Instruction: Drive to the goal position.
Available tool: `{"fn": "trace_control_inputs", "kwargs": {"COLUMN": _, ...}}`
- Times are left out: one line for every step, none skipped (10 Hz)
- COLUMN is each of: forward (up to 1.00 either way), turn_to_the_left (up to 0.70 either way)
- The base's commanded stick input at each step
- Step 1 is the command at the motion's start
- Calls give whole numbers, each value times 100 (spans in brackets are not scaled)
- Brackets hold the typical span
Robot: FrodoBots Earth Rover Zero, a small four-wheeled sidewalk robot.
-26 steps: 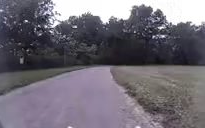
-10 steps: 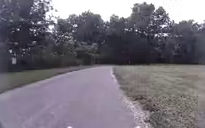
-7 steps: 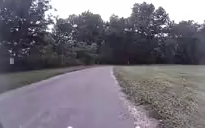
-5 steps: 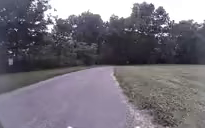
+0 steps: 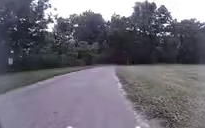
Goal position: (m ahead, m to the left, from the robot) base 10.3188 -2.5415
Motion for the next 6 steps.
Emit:
{"fn": "trace_control_inputs", "kwargs": {"forward": 70, "turn_to_the_left": 0}}
{"fn": "trace_control_inputs", "kwargs": {"forward": 70, "turn_to_the_left": 0}}
{"fn": "trace_control_inputs", "kwargs": {"forward": 70, "turn_to_the_left": 0}}
{"fn": "trace_control_inputs", "kwargs": {"forward": 70, "turn_to_the_left": 0}}
{"fn": "trace_control_inputs", "kwargs": {"forward": 70, "turn_to_the_left": 0}}
{"fn": "trace_control_inputs", "kwargs": {"forward": 70, "turn_to_the_left": 0}}
